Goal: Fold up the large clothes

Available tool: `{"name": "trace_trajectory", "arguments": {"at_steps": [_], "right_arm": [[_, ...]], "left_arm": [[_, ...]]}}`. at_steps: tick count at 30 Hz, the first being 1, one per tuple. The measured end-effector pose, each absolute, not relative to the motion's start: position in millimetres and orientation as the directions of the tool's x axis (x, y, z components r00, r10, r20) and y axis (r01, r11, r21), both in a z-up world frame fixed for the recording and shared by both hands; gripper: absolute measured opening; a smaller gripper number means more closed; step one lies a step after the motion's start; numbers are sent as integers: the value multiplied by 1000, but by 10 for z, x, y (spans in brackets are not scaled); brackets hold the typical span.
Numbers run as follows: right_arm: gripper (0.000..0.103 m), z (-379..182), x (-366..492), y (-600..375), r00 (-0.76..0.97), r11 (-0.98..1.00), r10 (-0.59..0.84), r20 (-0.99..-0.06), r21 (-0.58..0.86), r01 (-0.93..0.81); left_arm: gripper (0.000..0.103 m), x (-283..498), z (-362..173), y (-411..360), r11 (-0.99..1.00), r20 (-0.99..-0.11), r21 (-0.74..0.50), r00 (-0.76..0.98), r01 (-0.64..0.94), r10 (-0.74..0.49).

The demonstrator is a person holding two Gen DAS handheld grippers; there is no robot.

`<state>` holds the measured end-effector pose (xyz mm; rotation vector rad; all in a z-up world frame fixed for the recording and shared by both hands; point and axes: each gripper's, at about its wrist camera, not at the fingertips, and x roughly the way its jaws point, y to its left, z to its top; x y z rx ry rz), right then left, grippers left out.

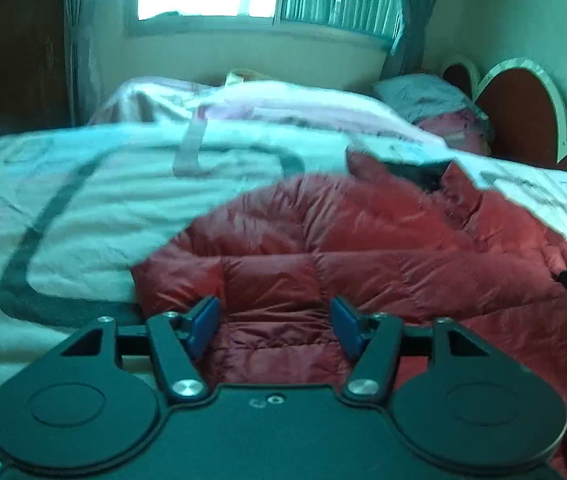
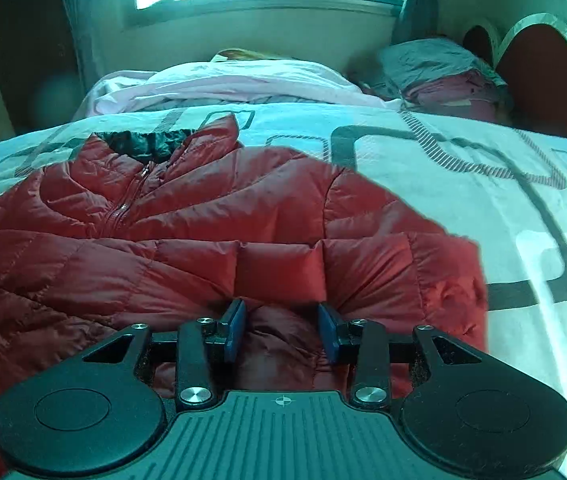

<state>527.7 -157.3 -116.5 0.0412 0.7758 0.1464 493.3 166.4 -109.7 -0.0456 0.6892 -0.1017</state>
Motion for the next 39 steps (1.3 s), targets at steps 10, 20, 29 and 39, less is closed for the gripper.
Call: {"name": "trace_trajectory", "arguments": {"at_steps": [10, 20, 29, 39], "right_arm": [[71, -952, 4837, -1090, 716, 959, 267, -645, 102, -265], [71, -1281, 4959, -1304, 724, 991, 115, -680, 24, -134], [65, -1110, 4712, -1801, 717, 975, 161, -679, 221, -10], [20, -989, 4667, -1758, 749, 946, 278, -602, 306, -105]], "left_arm": [[61, 4608, -1022, 921, 980, -613, 1, 775, 200, -157], [63, 4654, -1209, 1024, 988, -646, 20, 756, 156, -106], [64, 4454, -1135, 1219, 991, -629, 11, 771, 132, -96], [65, 4449, -1210, 1317, 995, -637, 4, 767, 105, -78]]}}
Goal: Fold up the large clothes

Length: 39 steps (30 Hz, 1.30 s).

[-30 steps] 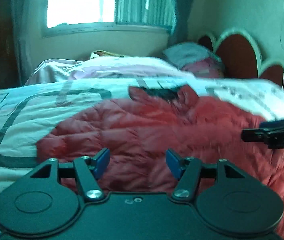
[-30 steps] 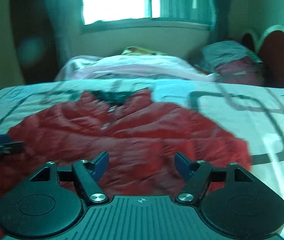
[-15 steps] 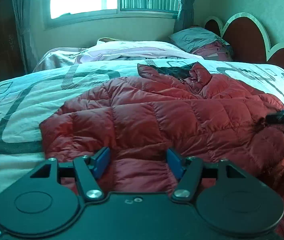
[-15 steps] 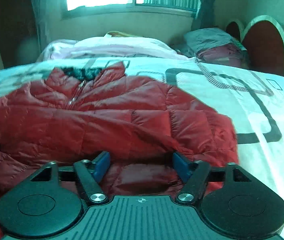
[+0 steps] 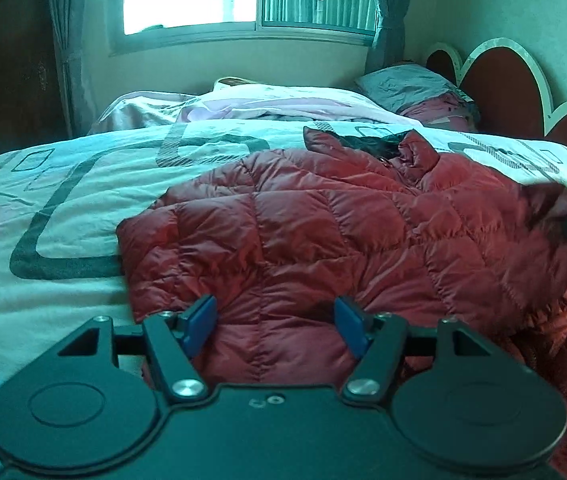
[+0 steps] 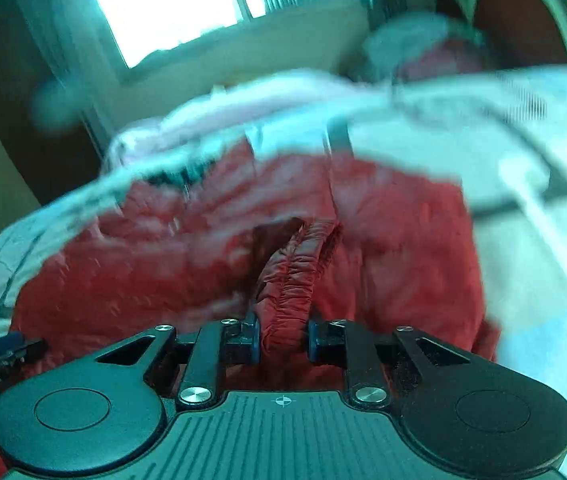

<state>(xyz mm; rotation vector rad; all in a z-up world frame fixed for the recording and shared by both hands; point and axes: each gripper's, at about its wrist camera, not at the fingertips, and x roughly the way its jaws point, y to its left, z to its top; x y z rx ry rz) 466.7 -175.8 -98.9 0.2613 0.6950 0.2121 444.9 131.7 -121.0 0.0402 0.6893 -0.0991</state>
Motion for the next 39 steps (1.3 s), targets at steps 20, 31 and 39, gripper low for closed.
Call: {"name": "trace_trajectory", "arguments": {"at_steps": [20, 31, 39], "right_arm": [[22, -1190, 4642, -1501, 701, 988, 149, -698, 74, -136], [21, -1355, 4639, -1386, 686, 989, 120, -717, 23, -149], [22, -1379, 4578, -1348, 705, 989, 95, -703, -12, -145]], "left_arm": [[69, 4266, -1252, 1345, 995, -654, -15, 751, 103, -88], [70, 4294, -1357, 1357, 994, -653, -12, 751, 113, -93], [71, 4278, -1368, 1331, 994, -649, 5, 757, 113, -83]]}}
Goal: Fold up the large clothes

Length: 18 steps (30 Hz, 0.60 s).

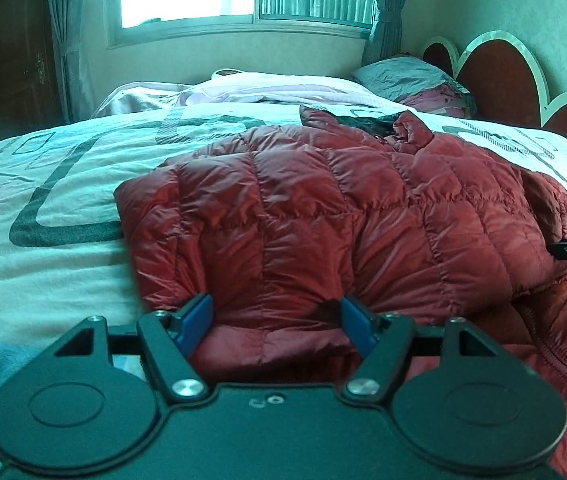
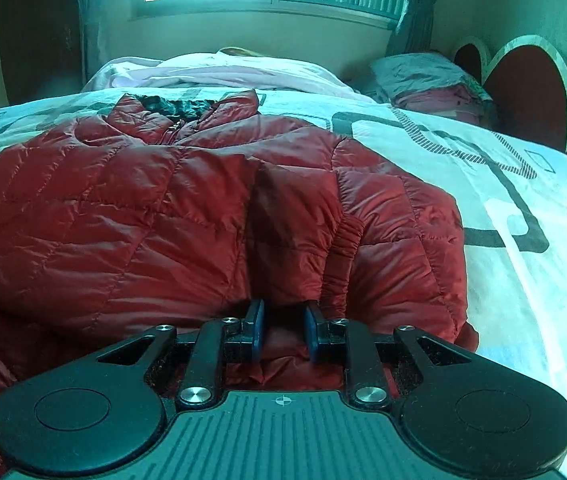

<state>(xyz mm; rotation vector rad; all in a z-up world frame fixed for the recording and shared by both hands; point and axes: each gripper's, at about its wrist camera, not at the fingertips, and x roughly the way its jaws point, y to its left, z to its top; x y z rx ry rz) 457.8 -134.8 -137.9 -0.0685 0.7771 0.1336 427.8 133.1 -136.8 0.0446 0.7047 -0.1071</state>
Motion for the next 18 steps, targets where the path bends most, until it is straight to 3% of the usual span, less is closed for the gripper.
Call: {"name": "trace_trajectory", "arguments": {"at_steps": [5, 7, 9, 10, 11, 18], "right_arm": [[22, -1353, 4587, -1354, 698, 989, 97, -710, -11, -149], [22, -1284, 4564, -1380, 696, 989, 101, -711, -3, -147], [51, -1181, 4455, -1443, 711, 988, 128, -692, 23, -155], [92, -1115, 4353, -1493, 735, 989, 127, -666, 33, -141], [96, -1049, 4234, -1556, 760, 989, 140, -634, 48, -143], [93, -892, 3529, -1960, 752, 980, 199, -629, 126, -153]], "left_arm": [[78, 4317, -1345, 1285, 991, -671, 41, 739, 128, -68], [91, 4323, -1280, 1267, 991, -688, 77, 725, 111, -28], [100, 4268, -1220, 1267, 991, -693, 100, 721, 90, 5], [103, 4213, -1189, 1273, 991, -690, 113, 723, 68, 30], [103, 4149, -1163, 1284, 992, -688, 119, 725, 52, 44], [103, 3567, -1085, 1238, 988, -691, 152, 717, 21, 91]]}}
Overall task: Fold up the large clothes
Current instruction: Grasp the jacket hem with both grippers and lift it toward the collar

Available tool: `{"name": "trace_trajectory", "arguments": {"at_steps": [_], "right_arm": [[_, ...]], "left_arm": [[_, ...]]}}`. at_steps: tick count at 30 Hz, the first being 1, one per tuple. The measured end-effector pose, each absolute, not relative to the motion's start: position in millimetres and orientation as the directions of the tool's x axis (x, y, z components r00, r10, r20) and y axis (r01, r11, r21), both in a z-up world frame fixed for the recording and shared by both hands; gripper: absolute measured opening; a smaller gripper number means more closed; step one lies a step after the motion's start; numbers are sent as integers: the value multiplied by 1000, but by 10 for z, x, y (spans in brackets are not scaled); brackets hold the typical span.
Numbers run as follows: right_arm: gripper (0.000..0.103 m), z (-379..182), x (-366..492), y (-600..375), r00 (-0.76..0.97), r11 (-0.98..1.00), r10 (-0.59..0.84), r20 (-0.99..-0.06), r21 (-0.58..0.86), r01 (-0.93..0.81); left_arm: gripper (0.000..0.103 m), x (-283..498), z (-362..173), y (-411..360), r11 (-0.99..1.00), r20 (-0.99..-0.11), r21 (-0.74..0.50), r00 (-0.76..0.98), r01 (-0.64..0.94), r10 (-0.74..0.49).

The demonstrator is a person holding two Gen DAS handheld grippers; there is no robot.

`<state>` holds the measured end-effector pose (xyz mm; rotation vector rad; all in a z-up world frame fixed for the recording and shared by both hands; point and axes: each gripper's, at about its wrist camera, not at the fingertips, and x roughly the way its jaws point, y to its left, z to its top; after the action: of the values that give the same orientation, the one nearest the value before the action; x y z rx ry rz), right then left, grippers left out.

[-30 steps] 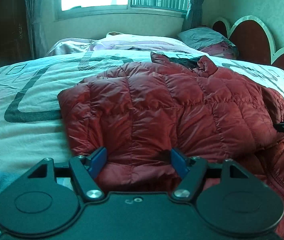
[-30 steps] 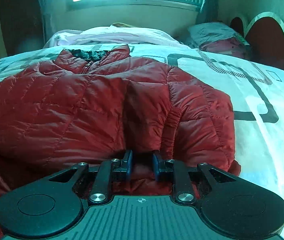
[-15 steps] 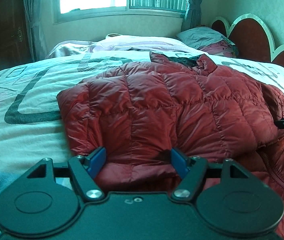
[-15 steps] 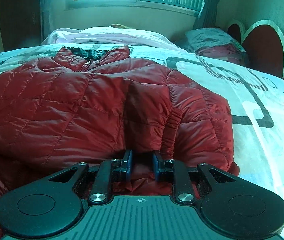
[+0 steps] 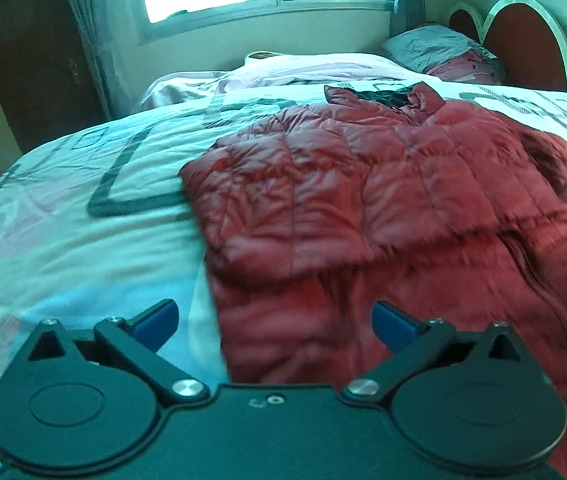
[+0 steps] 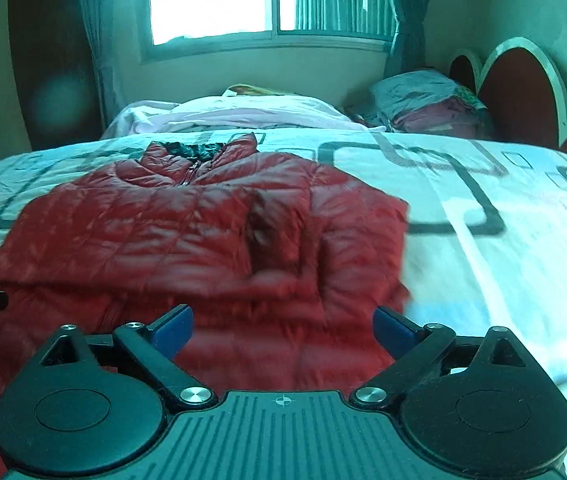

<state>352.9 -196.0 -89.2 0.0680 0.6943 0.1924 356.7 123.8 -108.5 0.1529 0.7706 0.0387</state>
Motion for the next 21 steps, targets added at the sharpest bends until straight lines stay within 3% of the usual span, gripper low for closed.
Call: {"name": "trace_trajectory", "arguments": {"at_steps": [8, 14, 18, 21], "right_arm": [[81, -901, 2690, -2556, 731, 981, 176, -659, 182, -72], [74, -916, 2101, -3043, 723, 968, 190, -664, 250, -25], [70, -994, 1808, -3254, 705, 952, 219, -674, 305, -4], [65, -1079, 1653, -3365, 682, 931, 266, -681, 365, 2]], "left_arm": [[101, 2709, -999, 1184, 989, -684, 147, 720, -27, 121], [94, 2069, -1000, 1317, 988, -695, 134, 703, -82, 152], [84, 1763, -1037, 1448, 989, -718, 85, 681, -122, 146], [82, 1590, -1069, 1551, 985, -732, 25, 668, -169, 134]]}}
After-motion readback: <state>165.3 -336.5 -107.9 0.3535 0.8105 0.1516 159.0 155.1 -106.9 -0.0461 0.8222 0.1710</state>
